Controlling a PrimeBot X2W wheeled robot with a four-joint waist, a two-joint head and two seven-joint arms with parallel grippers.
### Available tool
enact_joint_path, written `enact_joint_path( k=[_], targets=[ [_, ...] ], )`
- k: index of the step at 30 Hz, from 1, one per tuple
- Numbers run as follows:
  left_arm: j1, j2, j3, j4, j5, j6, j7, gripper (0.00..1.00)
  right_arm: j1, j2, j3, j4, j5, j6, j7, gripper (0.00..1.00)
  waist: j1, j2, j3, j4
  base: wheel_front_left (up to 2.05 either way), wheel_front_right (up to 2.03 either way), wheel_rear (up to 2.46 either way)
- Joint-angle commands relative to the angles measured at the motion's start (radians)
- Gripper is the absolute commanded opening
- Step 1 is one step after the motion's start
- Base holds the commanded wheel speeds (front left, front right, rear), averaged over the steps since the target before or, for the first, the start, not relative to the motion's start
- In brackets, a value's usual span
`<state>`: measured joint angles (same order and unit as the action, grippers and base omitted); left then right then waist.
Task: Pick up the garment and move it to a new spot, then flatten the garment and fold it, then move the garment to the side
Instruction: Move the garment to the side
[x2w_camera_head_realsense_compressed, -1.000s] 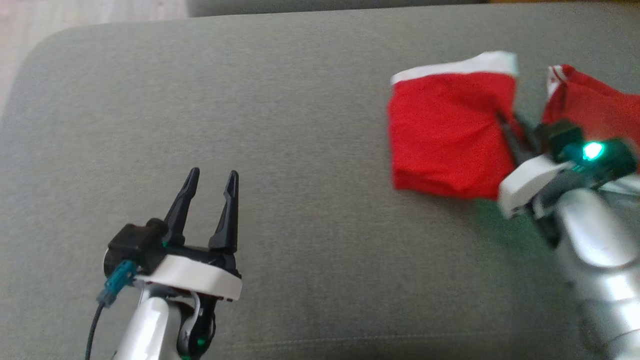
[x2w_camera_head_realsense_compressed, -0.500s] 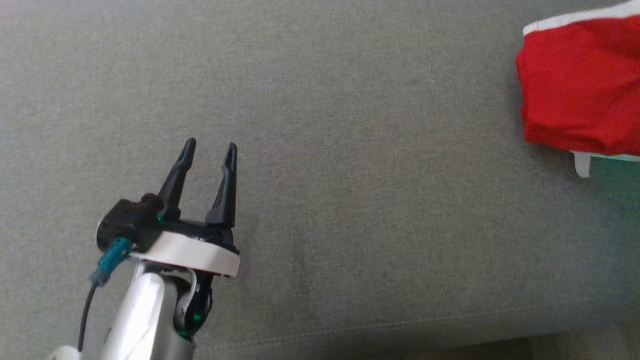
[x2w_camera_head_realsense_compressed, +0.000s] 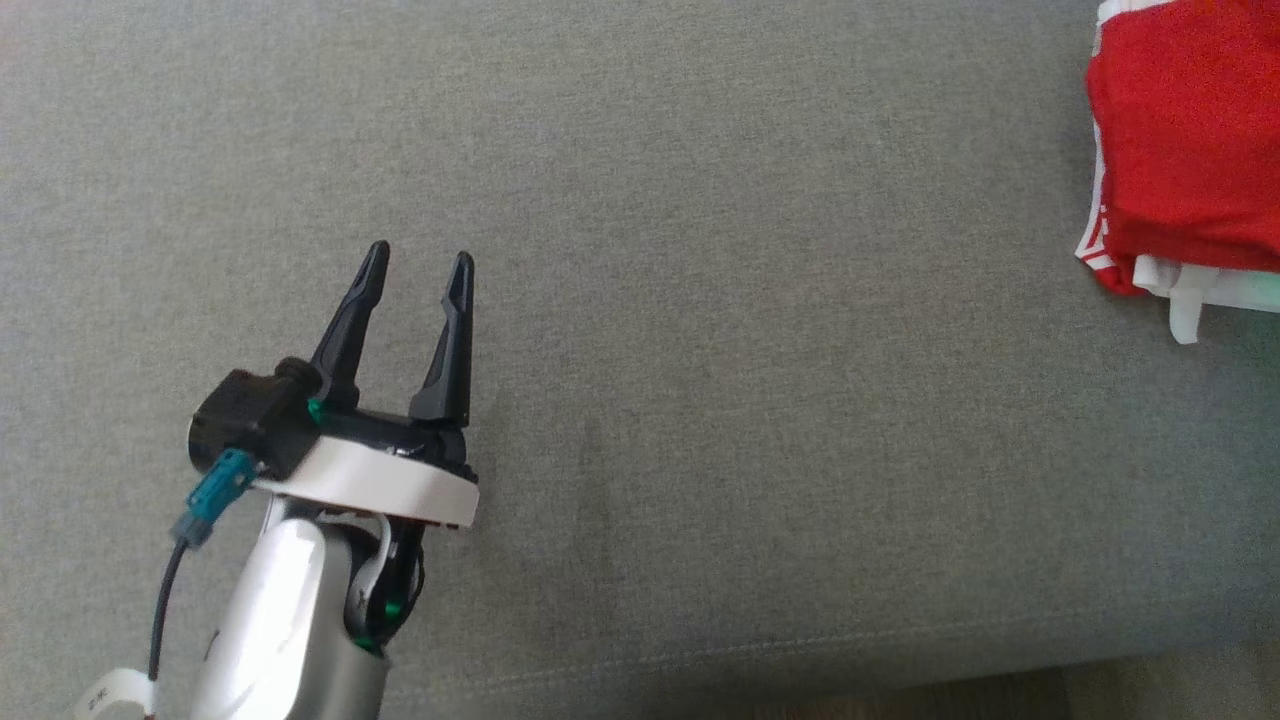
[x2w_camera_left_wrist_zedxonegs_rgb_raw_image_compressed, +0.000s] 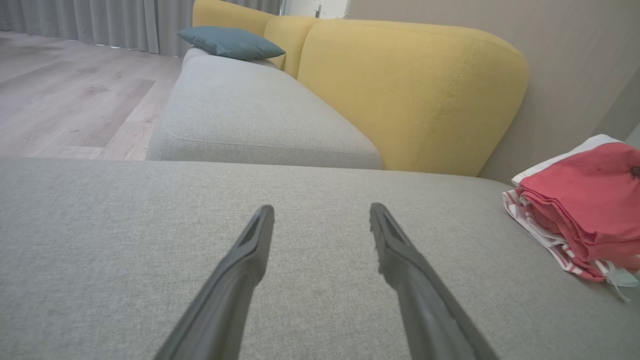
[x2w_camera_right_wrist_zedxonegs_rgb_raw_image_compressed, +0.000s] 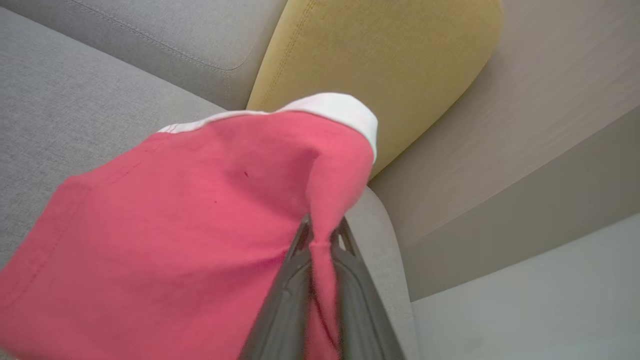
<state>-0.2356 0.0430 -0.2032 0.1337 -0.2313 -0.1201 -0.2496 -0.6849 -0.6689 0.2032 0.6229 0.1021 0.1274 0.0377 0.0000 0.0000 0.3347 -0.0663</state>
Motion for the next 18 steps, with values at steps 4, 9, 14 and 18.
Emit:
enact_joint_path(
  k=[4, 9, 14, 18],
  targets=[
    [-0.016, 0.007, 0.04, -0.028, -0.006, -0.004, -0.012, 1.0, 0.031, -0.019, -0.031, -0.051, -0.035, 0.003, -0.009, 0.0, 0.0, 0.0, -0.005, -0.003, 0.0, 0.0, 0.0],
    [-0.015, 0.007, 0.038, -0.028, -0.004, -0.005, -0.012, 1.0, 0.043, -0.008, -0.04, -0.064, -0.043, 0.003, 0.003, 0.0, 0.0, 0.0, -0.012, -0.006, 0.0, 0.0, 0.0],
    [-0.011, 0.007, 0.043, -0.028, 0.001, -0.006, -0.012, 1.0, 0.052, 0.007, -0.054, -0.08, -0.023, 0.003, 0.004, 0.45, 0.0, 0.0, -0.012, -0.01, 0.0, 0.0, 0.0],
    [-0.008, 0.007, 0.045, -0.025, 0.003, -0.006, -0.012, 1.0, 0.058, 0.017, -0.063, -0.088, -0.008, 0.003, 0.0, 0.99, 0.0, 0.0, -0.014, -0.013, 0.0, 0.0, 0.0]
  ],
)
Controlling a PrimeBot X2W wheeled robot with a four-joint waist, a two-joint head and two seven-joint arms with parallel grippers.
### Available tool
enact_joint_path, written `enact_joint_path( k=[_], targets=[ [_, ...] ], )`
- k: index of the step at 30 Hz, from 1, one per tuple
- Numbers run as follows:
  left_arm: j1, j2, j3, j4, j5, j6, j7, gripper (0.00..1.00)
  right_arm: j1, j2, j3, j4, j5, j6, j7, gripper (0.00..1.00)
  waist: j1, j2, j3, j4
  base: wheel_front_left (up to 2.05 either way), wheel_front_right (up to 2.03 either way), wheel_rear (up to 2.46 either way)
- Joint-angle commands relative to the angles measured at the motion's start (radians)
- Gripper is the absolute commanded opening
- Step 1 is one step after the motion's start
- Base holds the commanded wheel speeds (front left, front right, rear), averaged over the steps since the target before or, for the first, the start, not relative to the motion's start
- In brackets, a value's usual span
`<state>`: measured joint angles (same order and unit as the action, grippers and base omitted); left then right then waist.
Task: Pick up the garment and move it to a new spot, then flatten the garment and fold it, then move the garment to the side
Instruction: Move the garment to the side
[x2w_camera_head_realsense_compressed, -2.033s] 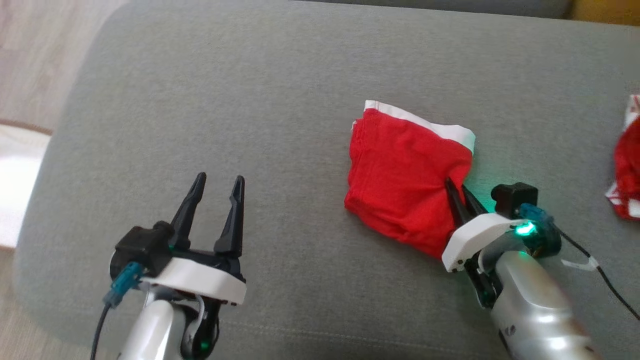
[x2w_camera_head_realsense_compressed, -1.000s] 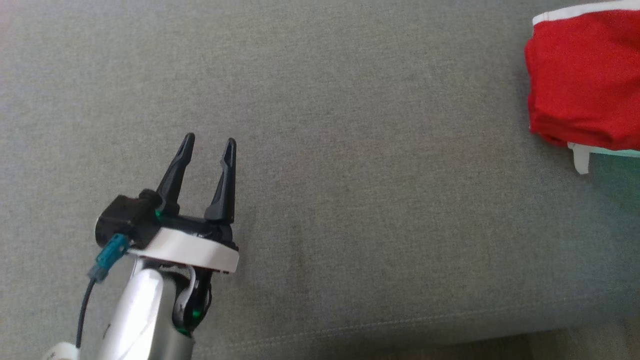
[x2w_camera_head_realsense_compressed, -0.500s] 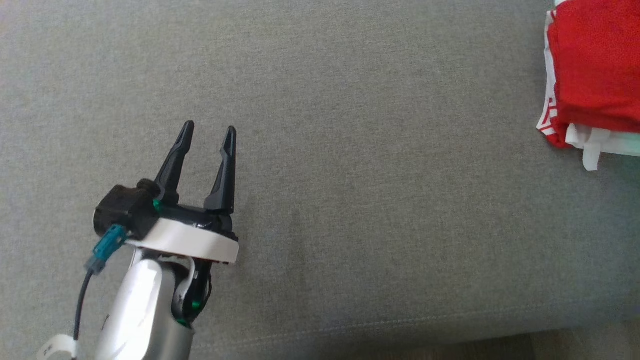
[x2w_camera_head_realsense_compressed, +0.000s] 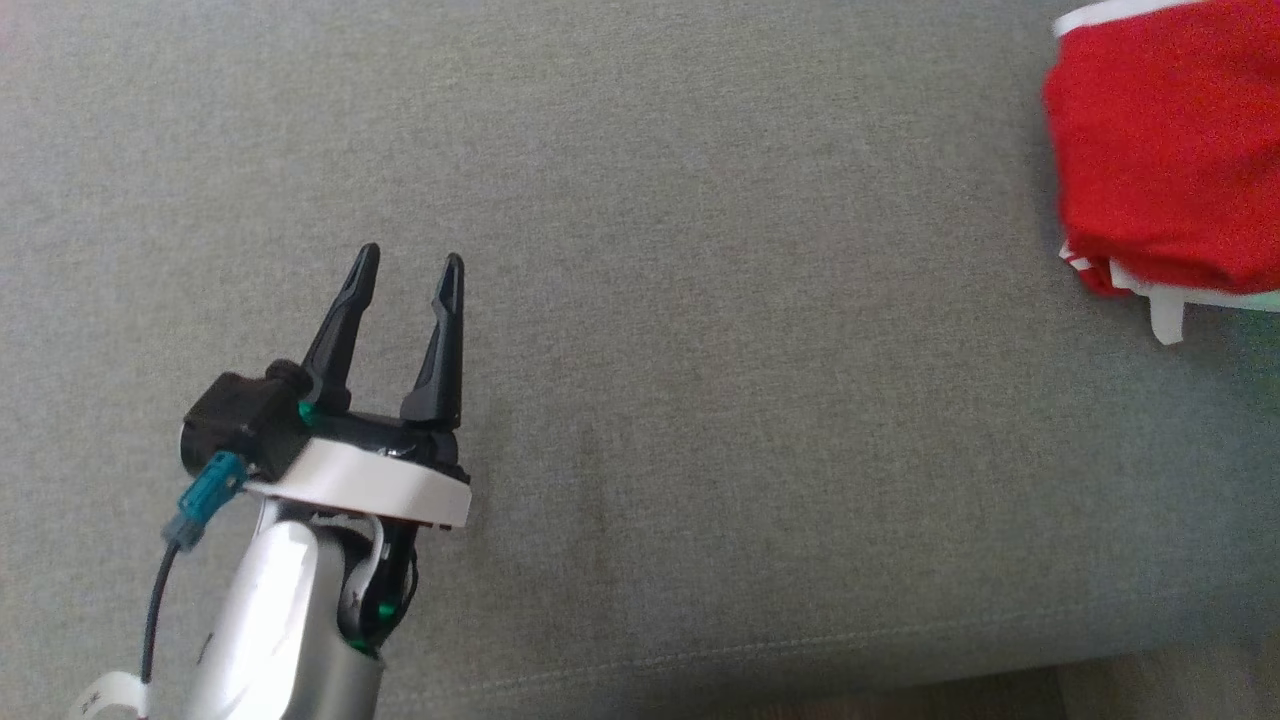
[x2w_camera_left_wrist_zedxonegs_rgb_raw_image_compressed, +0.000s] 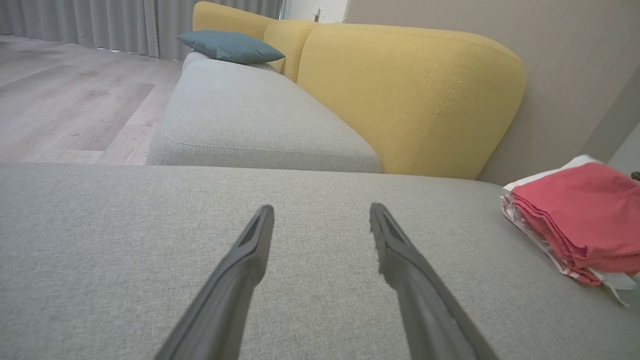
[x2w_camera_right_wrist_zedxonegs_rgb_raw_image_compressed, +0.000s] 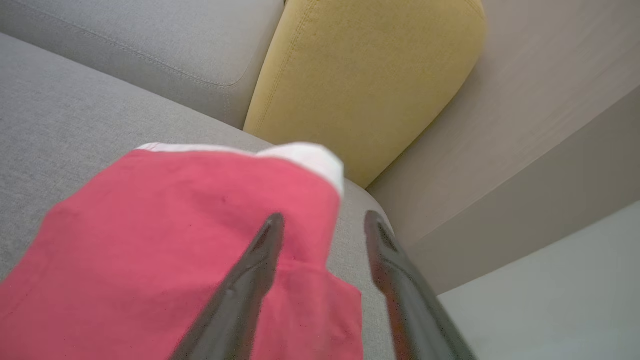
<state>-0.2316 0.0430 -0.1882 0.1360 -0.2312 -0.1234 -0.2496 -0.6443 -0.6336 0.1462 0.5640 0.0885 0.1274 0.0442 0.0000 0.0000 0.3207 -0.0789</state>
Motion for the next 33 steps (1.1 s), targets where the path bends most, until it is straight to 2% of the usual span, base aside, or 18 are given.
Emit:
enact_joint_path(
  k=[1, 8, 12, 20, 28, 33],
  targets=[
    [-0.011, 0.007, 0.03, -0.027, 0.004, -0.003, -0.012, 1.0, 0.02, -0.015, -0.012, -0.031, 0.009, 0.003, -0.005, 1.0, 0.0, 0.0, -0.001, -0.001, 0.0, 0.0, 0.0],
    [-0.01, 0.007, 0.025, -0.019, 0.002, -0.004, -0.012, 1.0, 0.022, 0.009, -0.043, -0.059, -0.005, 0.003, -0.022, 1.0, 0.0, 0.0, -0.012, 0.0, 0.0, 0.0, 0.0],
    [-0.005, 0.007, 0.03, -0.018, -0.001, -0.005, -0.012, 1.0, 0.021, 0.063, -0.062, -0.098, -0.005, 0.003, -0.052, 1.0, 0.0, 0.0, -0.032, 0.003, 0.0, 0.0, 0.0],
    [0.019, 0.007, 0.048, -0.027, -0.008, 0.001, -0.012, 1.0, 0.072, 0.27, -0.066, -0.199, 0.03, 0.003, -0.117, 1.0, 0.0, 0.0, -0.105, 0.015, 0.0, 0.0, 0.0],
    [0.061, 0.007, 0.057, -0.036, -0.018, 0.014, -0.012, 1.0, 0.227, 0.494, -0.073, -0.263, 0.024, 0.003, -0.205, 1.0, 0.0, 0.0, -0.191, 0.045, 0.0, 0.0, 0.0],
    [0.104, 0.007, 0.06, -0.042, -0.023, 0.025, -0.012, 1.0, 0.343, 0.568, -0.068, -0.274, 0.016, 0.003, -0.251, 1.0, 0.0, 0.0, -0.239, 0.059, 0.0, 0.0, 0.0]
  ],
)
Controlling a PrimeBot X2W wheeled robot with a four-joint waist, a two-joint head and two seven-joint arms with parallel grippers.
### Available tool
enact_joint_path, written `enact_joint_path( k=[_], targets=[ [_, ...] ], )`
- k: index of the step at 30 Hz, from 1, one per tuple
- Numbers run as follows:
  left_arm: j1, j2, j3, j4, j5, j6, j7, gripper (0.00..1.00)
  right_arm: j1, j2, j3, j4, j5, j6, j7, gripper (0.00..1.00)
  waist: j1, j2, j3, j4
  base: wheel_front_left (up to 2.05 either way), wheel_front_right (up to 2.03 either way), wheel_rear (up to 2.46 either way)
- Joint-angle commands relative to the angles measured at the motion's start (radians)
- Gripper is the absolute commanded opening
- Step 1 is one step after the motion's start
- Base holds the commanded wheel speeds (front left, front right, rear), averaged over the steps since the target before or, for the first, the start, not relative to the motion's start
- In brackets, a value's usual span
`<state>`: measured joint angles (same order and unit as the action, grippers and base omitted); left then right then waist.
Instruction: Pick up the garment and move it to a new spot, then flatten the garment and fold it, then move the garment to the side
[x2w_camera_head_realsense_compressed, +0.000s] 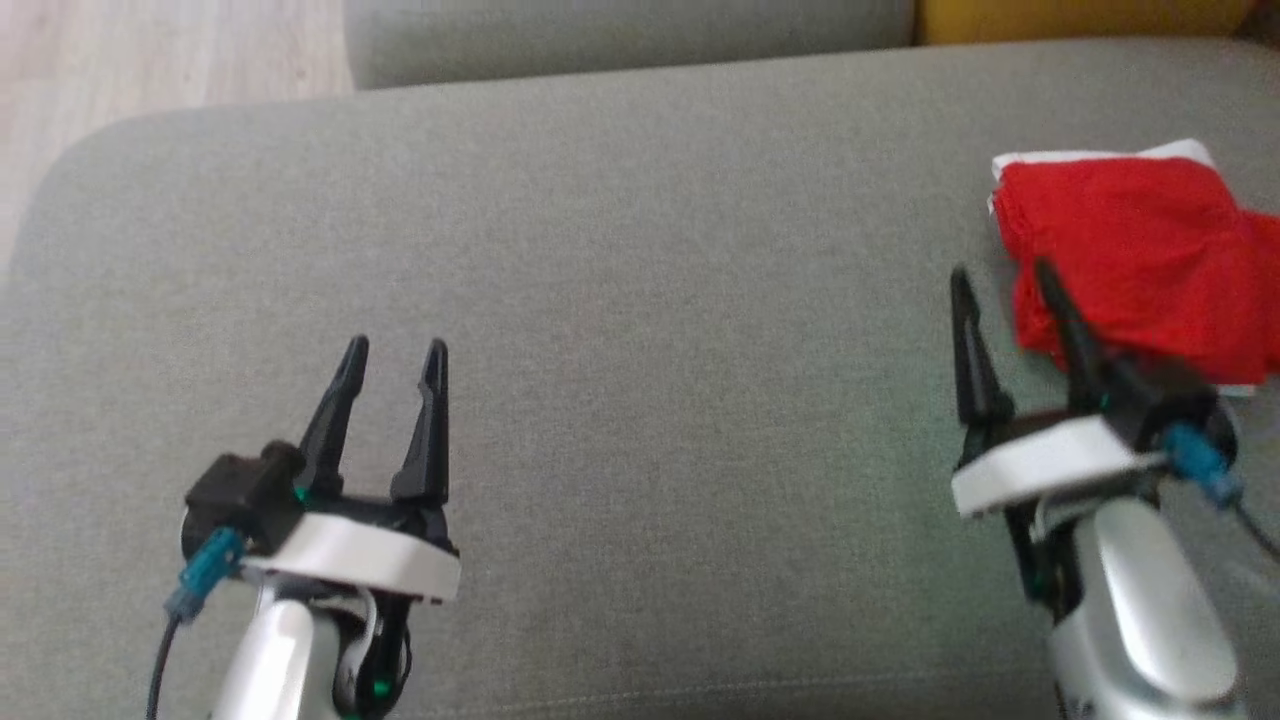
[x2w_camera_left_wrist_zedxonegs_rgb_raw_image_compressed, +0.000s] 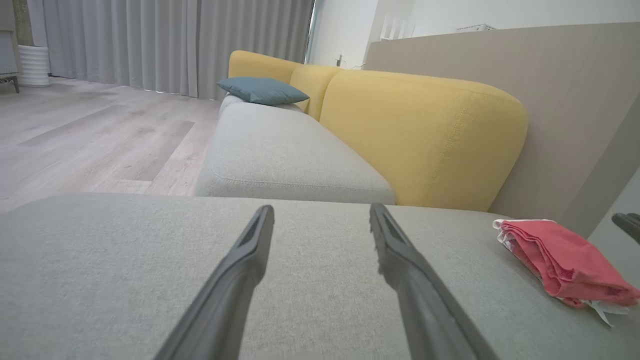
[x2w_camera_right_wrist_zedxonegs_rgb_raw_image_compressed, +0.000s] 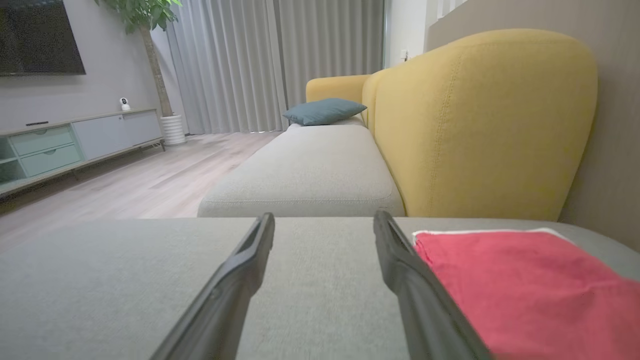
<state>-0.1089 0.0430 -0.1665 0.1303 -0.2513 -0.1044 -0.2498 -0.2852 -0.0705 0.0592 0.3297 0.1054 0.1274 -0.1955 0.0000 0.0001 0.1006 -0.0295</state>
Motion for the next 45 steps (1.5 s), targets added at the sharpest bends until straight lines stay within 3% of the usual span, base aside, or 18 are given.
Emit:
enact_joint_path(
  k=[1, 9, 26, 45],
  targets=[
    [-0.008, 0.007, 0.038, -0.038, -0.005, 0.008, -0.012, 1.0, 0.005, 0.011, 0.021, -0.042, -0.006, 0.003, -0.021, 1.0, 0.0, -0.0001, -0.028, 0.011, 0.0, 0.0, 0.0],
    [0.071, 0.007, 0.014, -0.047, -0.016, 0.032, -0.012, 1.0, 0.145, 0.02, 0.073, -0.074, 0.061, 0.003, -0.063, 1.0, 0.0, -0.0001, -0.078, 0.014, 0.0, 0.0, 0.0],
    [0.094, 0.007, 0.011, -0.099, 0.013, 0.063, -0.012, 1.0, 0.196, 0.02, 0.068, -0.143, 0.098, 0.003, -0.066, 1.0, 0.0, -0.0001, -0.072, 0.019, 0.0, 0.0, 0.0],
    [0.102, 0.007, 0.04, -0.138, -0.015, 0.039, -0.012, 1.0, 0.194, 0.02, 0.065, -0.144, 0.098, 0.003, -0.066, 1.0, 0.0, -0.0001, -0.066, 0.022, 0.0, 0.0, 0.0]
  ],
)
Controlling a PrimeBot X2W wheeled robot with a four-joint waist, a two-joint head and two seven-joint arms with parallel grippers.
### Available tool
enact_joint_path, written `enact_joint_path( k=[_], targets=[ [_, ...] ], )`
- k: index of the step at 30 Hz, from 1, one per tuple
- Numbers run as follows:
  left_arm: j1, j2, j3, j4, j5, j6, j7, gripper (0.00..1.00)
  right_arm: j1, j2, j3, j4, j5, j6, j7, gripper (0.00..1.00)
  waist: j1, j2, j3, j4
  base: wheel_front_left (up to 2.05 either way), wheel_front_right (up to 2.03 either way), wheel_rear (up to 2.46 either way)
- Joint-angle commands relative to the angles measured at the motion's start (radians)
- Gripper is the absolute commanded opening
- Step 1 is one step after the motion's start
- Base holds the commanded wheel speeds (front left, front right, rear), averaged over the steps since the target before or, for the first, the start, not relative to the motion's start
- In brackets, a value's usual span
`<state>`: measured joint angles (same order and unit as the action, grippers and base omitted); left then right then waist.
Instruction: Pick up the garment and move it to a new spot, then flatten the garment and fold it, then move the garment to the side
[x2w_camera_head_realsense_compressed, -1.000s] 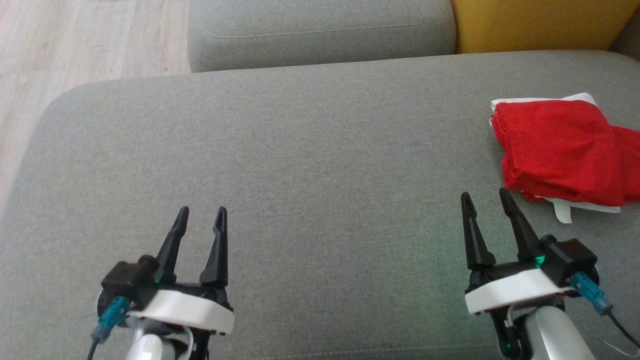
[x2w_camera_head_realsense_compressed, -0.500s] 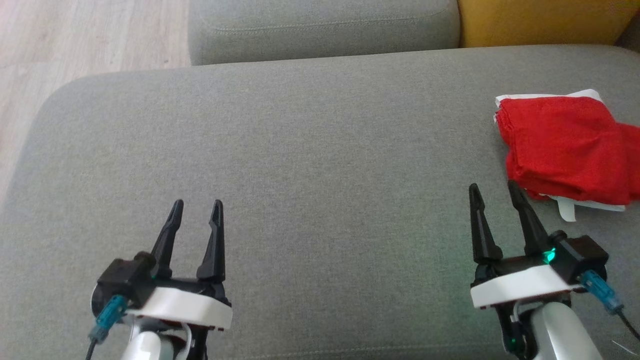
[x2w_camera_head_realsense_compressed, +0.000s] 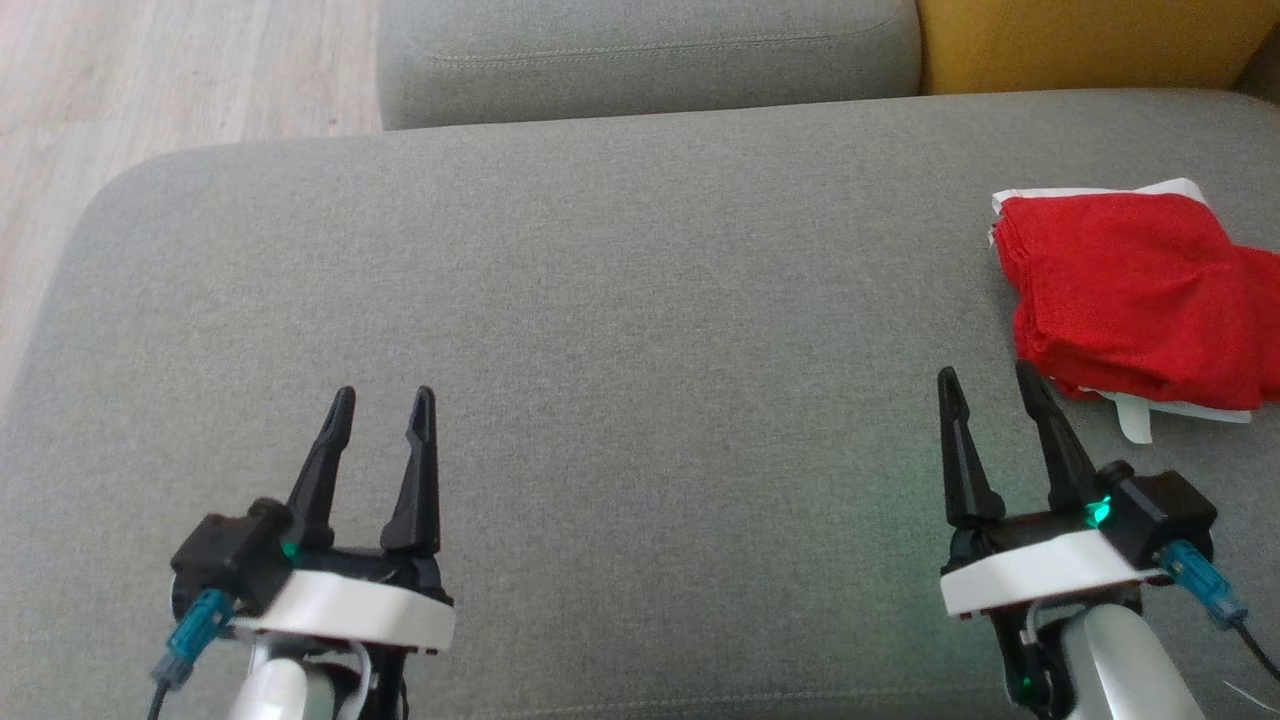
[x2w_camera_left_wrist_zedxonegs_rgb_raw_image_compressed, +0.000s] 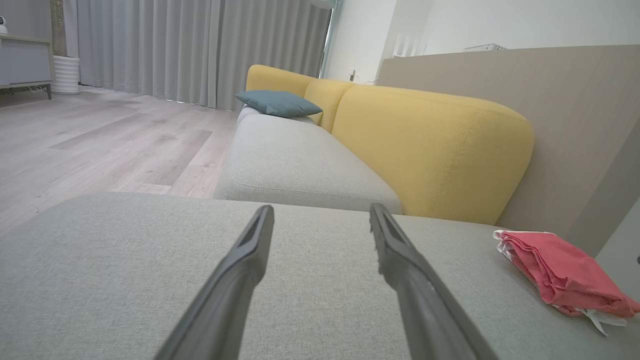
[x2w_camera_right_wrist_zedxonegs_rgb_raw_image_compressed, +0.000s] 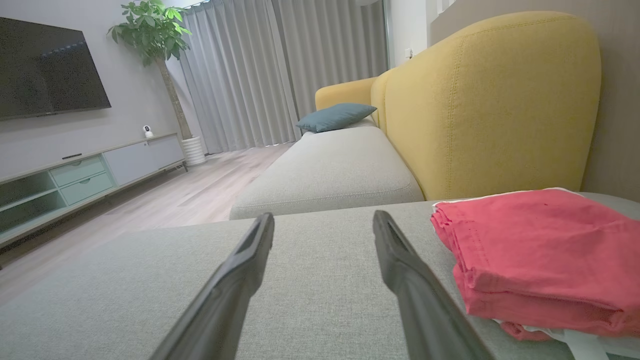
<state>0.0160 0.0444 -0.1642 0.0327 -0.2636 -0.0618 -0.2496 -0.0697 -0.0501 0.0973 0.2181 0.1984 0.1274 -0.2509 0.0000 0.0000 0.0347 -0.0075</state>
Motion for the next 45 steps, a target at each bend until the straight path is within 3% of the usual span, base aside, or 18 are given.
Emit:
enact_joint_path(
  k=[1, 3, 4, 9, 45],
  targets=[
    [-0.023, 0.006, 0.04, -0.04, -0.008, -0.004, -0.012, 1.0, -0.022, 0.0, 0.029, -0.031, 0.005, 0.003, -0.011, 1.0, 0.0, 0.0, 0.001, 0.0, 0.0, 0.0, 0.0],
    [-0.025, 0.006, 0.044, -0.046, -0.015, -0.004, -0.012, 1.0, -0.022, 0.0, 0.031, -0.03, 0.005, 0.003, -0.011, 1.0, 0.0, 0.0, 0.002, 0.0, 0.0, 0.0, 0.0],
    [0.0, 0.0, 0.012, -0.006, -0.008, 0.0, 0.0, 0.0, 0.0, 0.0, 0.004, 0.0, 0.0, 0.0, 0.0, 0.0, 0.0, 0.0, 0.002, 0.0, 0.0, 0.0, 0.0],
    [0.016, -0.002, 0.01, 0.047, -0.017, 0.0, 0.003, 0.0, 0.016, 0.002, 0.004, 0.052, 0.006, 0.0, 0.002, 0.0, 0.0, 0.0, 0.002, 0.0, 0.0, 0.0, 0.0],
    [-0.024, 0.021, 0.06, 0.097, -0.425, -0.02, 0.085, 0.0, 0.001, -0.018, -0.032, 0.043, 0.435, 0.001, 0.086, 0.0, 0.0, 0.0, -0.008, 0.002, 0.0, 0.0, 0.0]
  ],
)
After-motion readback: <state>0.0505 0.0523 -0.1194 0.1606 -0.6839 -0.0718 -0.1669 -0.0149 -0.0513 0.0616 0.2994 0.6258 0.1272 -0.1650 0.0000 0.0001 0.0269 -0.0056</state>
